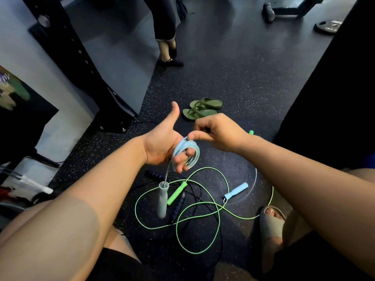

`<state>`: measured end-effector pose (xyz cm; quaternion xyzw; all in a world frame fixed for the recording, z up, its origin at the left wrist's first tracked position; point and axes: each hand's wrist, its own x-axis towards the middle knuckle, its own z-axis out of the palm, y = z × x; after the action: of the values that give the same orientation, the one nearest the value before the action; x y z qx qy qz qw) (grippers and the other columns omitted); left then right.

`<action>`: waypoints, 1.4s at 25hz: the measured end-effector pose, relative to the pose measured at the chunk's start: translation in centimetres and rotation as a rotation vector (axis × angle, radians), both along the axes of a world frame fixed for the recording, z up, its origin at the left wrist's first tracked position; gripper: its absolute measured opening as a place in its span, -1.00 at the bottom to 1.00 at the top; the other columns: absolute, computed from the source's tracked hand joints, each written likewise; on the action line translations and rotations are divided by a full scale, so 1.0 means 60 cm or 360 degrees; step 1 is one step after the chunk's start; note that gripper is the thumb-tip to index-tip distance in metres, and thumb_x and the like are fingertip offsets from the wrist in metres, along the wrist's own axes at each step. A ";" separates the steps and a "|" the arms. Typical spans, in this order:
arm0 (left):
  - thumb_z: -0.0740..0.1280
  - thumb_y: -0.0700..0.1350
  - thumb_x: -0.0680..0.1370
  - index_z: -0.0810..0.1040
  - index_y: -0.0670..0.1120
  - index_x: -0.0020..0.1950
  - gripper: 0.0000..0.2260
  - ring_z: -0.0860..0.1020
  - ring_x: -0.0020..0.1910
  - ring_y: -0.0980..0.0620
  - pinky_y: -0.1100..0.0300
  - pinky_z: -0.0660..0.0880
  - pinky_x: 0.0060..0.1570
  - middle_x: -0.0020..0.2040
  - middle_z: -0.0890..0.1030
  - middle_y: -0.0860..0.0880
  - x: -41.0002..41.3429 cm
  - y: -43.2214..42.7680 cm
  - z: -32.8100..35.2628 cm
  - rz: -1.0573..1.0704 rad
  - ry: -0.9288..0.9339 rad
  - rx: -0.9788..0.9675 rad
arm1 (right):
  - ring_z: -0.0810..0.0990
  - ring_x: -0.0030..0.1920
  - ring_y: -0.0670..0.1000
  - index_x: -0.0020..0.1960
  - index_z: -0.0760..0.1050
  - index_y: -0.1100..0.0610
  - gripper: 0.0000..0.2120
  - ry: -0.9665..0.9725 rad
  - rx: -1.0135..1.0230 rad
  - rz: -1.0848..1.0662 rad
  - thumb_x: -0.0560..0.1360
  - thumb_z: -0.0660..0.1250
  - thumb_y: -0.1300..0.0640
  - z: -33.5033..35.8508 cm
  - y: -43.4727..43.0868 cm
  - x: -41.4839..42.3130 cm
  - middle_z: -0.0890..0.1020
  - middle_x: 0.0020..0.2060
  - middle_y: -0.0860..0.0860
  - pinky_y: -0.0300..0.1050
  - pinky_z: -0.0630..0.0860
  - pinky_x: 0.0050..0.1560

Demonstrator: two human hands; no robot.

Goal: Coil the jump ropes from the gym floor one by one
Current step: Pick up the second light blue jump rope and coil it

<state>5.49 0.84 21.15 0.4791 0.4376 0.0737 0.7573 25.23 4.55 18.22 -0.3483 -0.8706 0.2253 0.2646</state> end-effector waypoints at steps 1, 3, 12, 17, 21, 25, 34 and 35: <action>-0.39 0.64 0.23 0.42 -0.18 -0.28 0.00 0.51 -0.51 -0.13 0.06 0.52 -0.12 -0.58 0.39 -0.09 -0.003 0.000 0.004 0.0076 -0.0092 -0.0005 | 0.35 -0.42 -0.02 -0.27 0.45 0.17 -0.54 0.0062 -0.0118 -0.0033 0.53 0.29 -0.22 -0.007 0.001 0.001 0.45 -0.44 0.05 -0.08 0.33 -0.37; -0.38 0.65 0.23 0.41 -0.16 -0.32 -0.03 0.48 -0.53 -0.12 0.03 0.46 -0.07 -0.60 0.35 -0.07 -0.009 0.001 0.010 0.0288 -0.0257 0.0001 | 0.32 -0.40 -0.11 -0.22 0.44 0.25 -0.56 0.0117 -0.0356 -0.0109 0.61 0.25 -0.10 -0.020 0.001 0.000 0.41 -0.42 0.03 -0.10 0.33 -0.34; -0.03 0.65 0.33 0.53 -0.26 0.03 -0.02 0.63 -0.13 -0.15 0.00 0.51 0.21 -0.16 0.58 -0.14 -0.030 0.013 0.009 0.1284 -0.1154 0.0189 | 0.53 -0.35 0.10 -0.09 0.53 0.12 -0.70 -0.0004 -0.1101 -0.0015 0.69 0.12 0.04 -0.059 -0.017 -0.028 0.55 -0.40 0.15 -0.08 0.40 -0.26; -0.11 0.57 0.42 0.44 -0.31 0.23 -0.02 0.64 0.13 -0.26 -0.14 0.41 0.39 0.00 0.67 -0.27 -0.020 0.022 -0.006 0.1401 -0.0815 0.0449 | 0.55 -0.34 0.00 0.00 0.60 0.16 -0.69 -0.0520 -0.0619 0.0040 0.67 0.17 0.00 -0.020 -0.018 -0.036 0.58 -0.34 0.02 -0.06 0.49 -0.20; -0.28 0.49 0.49 0.41 -0.32 0.32 -0.02 0.65 0.15 -0.21 -0.05 0.45 0.31 0.11 0.66 -0.33 -0.002 0.026 -0.017 0.1210 -0.0175 0.0550 | 0.50 -0.31 0.09 -0.19 0.54 0.16 -0.63 -0.0646 -0.0077 -0.0018 0.63 0.19 -0.07 0.010 -0.023 -0.042 0.55 -0.36 0.03 -0.03 0.40 -0.29; -0.30 0.60 0.37 0.54 -0.36 0.19 0.14 0.68 -0.03 -0.16 -0.06 0.42 0.32 0.02 0.66 -0.33 -0.002 0.030 -0.032 0.0715 0.0183 0.0454 | 0.56 -0.29 0.06 -0.17 0.58 0.04 -0.64 -0.0654 0.0168 -0.0172 0.52 0.31 -0.24 0.031 -0.031 -0.038 0.58 -0.35 -0.06 -0.04 0.49 -0.31; -0.38 0.58 0.30 0.57 -0.27 -0.25 0.07 0.65 -0.26 -0.24 0.06 0.57 -0.07 -0.39 0.60 -0.25 0.009 -0.003 -0.011 -0.0080 0.0137 0.0142 | 0.41 -0.41 -0.06 -0.29 0.47 0.01 -0.48 -0.0249 0.0461 0.0114 0.25 0.32 -0.47 0.030 -0.022 -0.013 0.44 -0.41 -0.16 -0.11 0.36 -0.43; -0.37 0.60 0.26 0.54 -0.26 -0.25 0.05 0.64 -0.31 -0.22 0.04 0.56 -0.05 -0.44 0.57 -0.21 0.006 -0.002 -0.011 -0.0120 0.0080 0.0120 | 0.43 -0.42 -0.05 -0.29 0.47 0.02 -0.46 -0.0187 0.0388 0.0127 0.28 0.29 -0.48 0.026 -0.018 -0.011 0.46 -0.43 -0.14 -0.10 0.37 -0.43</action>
<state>5.83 0.70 20.49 0.5251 0.4352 0.0495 0.7297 24.60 3.47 19.77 -0.2913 -0.9186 0.1074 0.2444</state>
